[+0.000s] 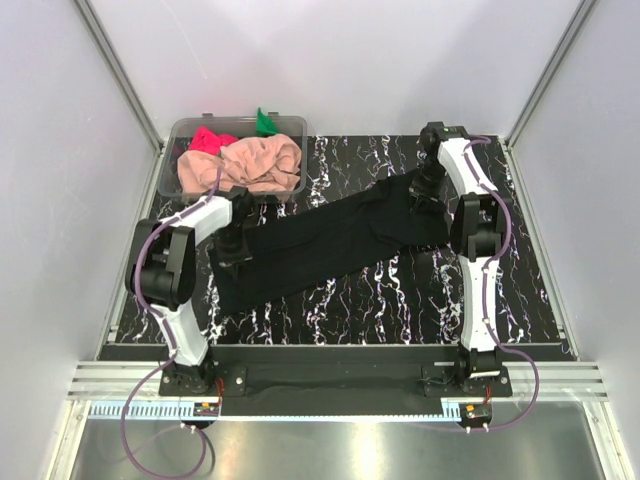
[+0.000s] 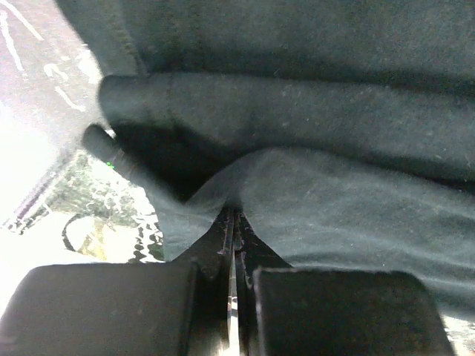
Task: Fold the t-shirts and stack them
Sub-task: Fold the tshirt
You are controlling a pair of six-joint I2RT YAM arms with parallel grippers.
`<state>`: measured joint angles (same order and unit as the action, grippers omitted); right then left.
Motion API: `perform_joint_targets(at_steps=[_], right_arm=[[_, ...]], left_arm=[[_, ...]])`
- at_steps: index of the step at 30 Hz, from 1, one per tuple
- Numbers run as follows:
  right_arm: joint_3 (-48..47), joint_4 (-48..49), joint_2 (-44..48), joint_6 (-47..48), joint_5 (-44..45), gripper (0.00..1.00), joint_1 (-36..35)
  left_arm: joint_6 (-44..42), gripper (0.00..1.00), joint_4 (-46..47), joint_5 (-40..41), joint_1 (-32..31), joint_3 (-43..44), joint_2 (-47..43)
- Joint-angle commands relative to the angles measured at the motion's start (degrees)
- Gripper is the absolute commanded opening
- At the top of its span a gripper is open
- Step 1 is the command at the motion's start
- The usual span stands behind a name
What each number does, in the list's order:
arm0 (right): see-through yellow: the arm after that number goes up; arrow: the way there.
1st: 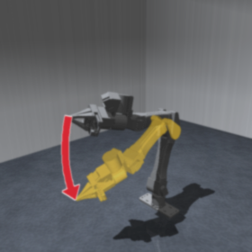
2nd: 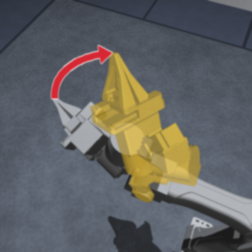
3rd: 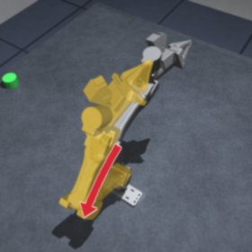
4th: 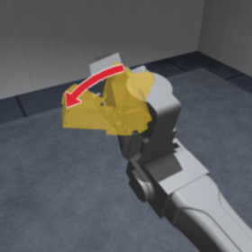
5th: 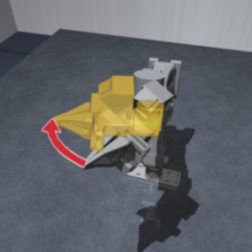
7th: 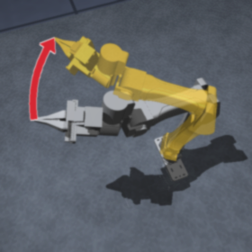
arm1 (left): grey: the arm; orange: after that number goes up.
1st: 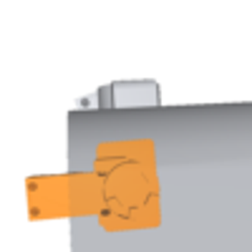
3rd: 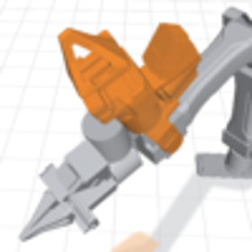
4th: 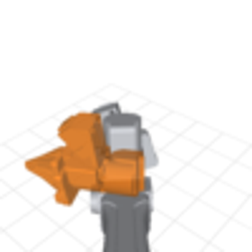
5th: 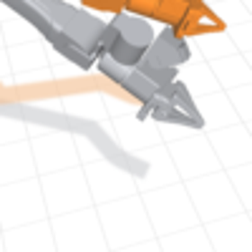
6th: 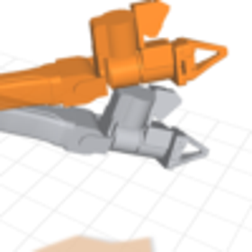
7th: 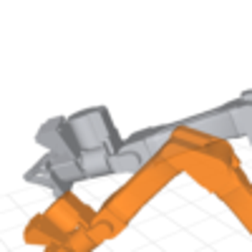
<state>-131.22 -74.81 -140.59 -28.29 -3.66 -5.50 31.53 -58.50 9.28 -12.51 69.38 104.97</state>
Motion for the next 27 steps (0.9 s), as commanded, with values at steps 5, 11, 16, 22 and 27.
perform_joint_targets(at_steps=[5,11,16,22,27], right_arm=[[-0.7,0.5,3.0,1.0,-2.1,0.0,0.2],[-1.4,0.5,1.1,0.8,-1.7,0.0,0.2],[-1.6,1.4,-2.3,1.0,-1.5,0.0,0.3],[-1.5,2.8,-6.6,0.6,-0.8,0.0,0.3],[-1.7,2.6,-8.6,0.0,1.5,0.0,0.3]], left_arm=[[0.6,0.0,2.8,-3.2,-2.7,-2.6,1.6],[3.2,0.0,5.9,-5.1,-6.3,-6.5,2.7],[4.2,0.0,7.5,-5.3,-7.5,-8.6,2.6],[5.0,0.0,9.1,-4.7,-8.3,-12.2,1.0],[5.9,0.0,8.7,-5.9,-8.8,-13.4,-2.1]])
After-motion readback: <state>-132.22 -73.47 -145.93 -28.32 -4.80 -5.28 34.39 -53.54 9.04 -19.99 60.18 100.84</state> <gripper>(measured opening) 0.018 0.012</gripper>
